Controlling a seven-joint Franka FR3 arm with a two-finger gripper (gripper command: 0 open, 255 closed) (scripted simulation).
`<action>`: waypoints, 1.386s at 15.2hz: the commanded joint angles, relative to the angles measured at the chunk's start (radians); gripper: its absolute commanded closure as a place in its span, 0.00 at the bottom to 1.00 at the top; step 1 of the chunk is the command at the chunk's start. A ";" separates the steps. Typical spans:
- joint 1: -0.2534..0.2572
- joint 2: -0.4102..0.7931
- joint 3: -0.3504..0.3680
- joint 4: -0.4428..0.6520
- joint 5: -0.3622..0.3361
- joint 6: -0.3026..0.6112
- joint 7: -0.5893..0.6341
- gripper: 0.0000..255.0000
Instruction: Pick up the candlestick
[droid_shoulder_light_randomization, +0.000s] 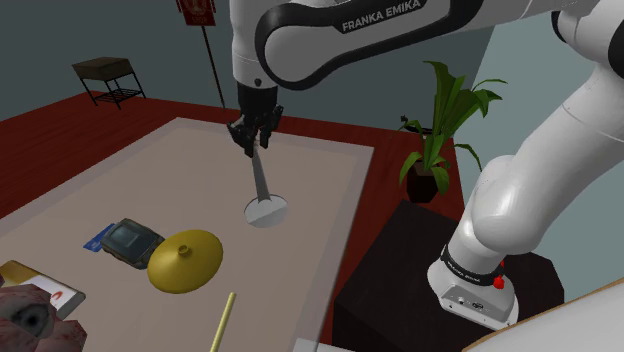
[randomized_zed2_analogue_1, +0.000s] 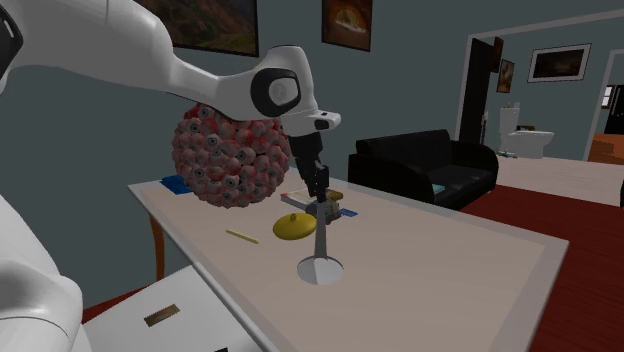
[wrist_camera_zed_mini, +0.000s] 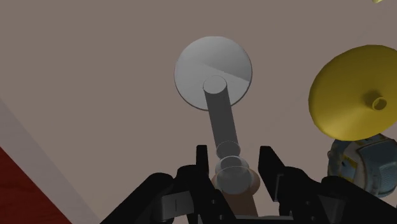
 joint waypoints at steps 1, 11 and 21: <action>0.000 0.000 0.000 -0.001 0.000 0.000 0.000 1.00; -0.002 -0.001 -0.003 0.066 0.000 -0.068 -0.004 1.00; -0.005 0.012 -0.006 0.214 -0.004 -0.203 -0.007 1.00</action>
